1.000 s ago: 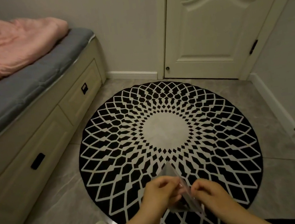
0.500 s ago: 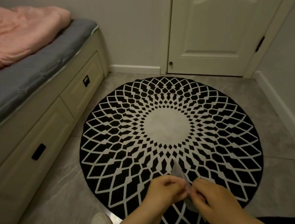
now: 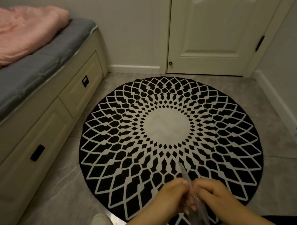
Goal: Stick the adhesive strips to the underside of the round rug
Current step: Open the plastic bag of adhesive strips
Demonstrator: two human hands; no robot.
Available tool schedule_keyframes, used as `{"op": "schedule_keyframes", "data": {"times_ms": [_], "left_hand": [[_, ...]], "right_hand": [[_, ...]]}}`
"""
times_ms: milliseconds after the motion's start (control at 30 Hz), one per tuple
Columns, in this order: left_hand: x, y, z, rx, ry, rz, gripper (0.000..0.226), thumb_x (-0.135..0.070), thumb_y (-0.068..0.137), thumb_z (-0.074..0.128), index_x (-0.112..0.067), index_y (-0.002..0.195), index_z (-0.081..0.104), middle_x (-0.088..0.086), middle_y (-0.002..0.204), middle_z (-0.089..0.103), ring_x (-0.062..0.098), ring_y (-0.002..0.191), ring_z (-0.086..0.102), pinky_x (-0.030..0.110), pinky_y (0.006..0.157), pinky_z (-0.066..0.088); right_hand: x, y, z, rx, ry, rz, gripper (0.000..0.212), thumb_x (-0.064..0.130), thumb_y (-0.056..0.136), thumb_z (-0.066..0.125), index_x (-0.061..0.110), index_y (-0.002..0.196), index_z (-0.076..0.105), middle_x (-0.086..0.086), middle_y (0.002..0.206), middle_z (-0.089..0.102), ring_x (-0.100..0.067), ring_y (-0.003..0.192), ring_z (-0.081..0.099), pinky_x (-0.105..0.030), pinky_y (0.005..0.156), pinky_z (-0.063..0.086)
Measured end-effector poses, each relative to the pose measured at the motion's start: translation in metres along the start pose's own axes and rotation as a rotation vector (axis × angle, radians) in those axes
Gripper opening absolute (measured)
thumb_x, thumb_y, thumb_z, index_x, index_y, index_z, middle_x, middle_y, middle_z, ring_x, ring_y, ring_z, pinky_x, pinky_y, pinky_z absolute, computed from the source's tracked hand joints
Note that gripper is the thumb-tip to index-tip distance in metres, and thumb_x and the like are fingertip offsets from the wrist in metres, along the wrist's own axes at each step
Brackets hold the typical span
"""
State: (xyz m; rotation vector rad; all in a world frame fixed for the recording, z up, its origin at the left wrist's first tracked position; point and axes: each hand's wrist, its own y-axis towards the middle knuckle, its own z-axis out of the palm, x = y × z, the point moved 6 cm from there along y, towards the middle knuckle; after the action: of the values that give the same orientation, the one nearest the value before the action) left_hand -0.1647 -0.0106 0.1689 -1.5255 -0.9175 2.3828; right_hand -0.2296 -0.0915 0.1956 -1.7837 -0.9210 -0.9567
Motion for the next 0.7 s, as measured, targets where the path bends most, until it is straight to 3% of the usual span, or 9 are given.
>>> {"op": "schedule_keyframes", "data": {"times_ms": [67, 167, 300, 533, 633, 700], "left_hand": [[-0.003, -0.001, 0.002, 0.027, -0.116, 0.051, 0.02, -0.022, 0.097, 0.042, -0.01, 0.089, 0.056, 0.002, 0.077, 0.059, 0.013, 0.07, 0.057, 0.023, 0.067, 0.046], [-0.007, -0.001, 0.004, 0.052, -0.251, 0.127, 0.024, -0.021, 0.098, 0.04, -0.008, 0.085, 0.055, 0.012, 0.085, 0.058, 0.025, 0.084, 0.058, 0.039, 0.086, 0.045], [-0.005, -0.002, 0.006, 0.042, -0.323, 0.171, 0.025, -0.022, 0.096, 0.044, -0.008, 0.08, 0.057, 0.019, 0.09, 0.052, 0.034, 0.093, 0.049, 0.048, 0.098, 0.04], [-0.007, -0.007, 0.004, 0.071, -0.392, 0.211, 0.026, -0.02, 0.095, 0.044, -0.011, 0.078, 0.062, 0.015, 0.09, 0.057, 0.03, 0.092, 0.053, 0.042, 0.094, 0.043], [-0.012, -0.012, 0.005, 0.045, -0.534, 0.189, 0.022, -0.013, 0.094, 0.044, -0.004, 0.078, 0.057, 0.014, 0.082, 0.063, 0.024, 0.081, 0.062, 0.034, 0.083, 0.052], [-0.013, -0.012, 0.002, -0.036, -0.419, 0.175, 0.023, -0.012, 0.096, 0.042, -0.005, 0.078, 0.055, 0.009, 0.074, 0.063, 0.019, 0.073, 0.063, 0.03, 0.073, 0.053]], "right_hand": [[0.001, -0.002, -0.001, -0.006, 0.186, 0.063, 0.029, -0.001, 0.094, 0.042, -0.002, 0.07, 0.058, 0.0, 0.057, 0.058, -0.004, 0.049, 0.052, -0.013, 0.05, 0.041], [-0.003, -0.003, -0.002, -0.054, 0.309, 0.093, 0.033, 0.007, 0.096, 0.042, 0.005, 0.07, 0.062, -0.006, 0.061, 0.055, -0.009, 0.049, 0.045, -0.018, 0.047, 0.036], [-0.008, -0.002, 0.0, -0.069, 0.475, 0.138, 0.036, 0.01, 0.093, 0.044, 0.012, 0.066, 0.067, -0.007, 0.065, 0.056, -0.018, 0.059, 0.044, -0.029, 0.058, 0.036], [-0.008, 0.0, 0.01, 0.001, 0.784, 0.172, 0.014, 0.017, 0.072, 0.063, 0.003, 0.073, 0.067, -0.016, 0.071, 0.054, -0.023, 0.066, 0.046, -0.031, 0.065, 0.037], [-0.014, 0.002, 0.004, 0.002, 0.882, 0.175, 0.036, 0.019, 0.08, 0.057, -0.012, 0.097, 0.058, -0.029, 0.092, 0.059, -0.033, 0.082, 0.058, -0.038, 0.075, 0.05], [-0.012, 0.001, 0.001, -0.013, 0.893, 0.159, 0.045, 0.02, 0.08, 0.06, -0.018, 0.101, 0.051, -0.03, 0.095, 0.059, -0.035, 0.085, 0.058, -0.041, 0.077, 0.053]]}}
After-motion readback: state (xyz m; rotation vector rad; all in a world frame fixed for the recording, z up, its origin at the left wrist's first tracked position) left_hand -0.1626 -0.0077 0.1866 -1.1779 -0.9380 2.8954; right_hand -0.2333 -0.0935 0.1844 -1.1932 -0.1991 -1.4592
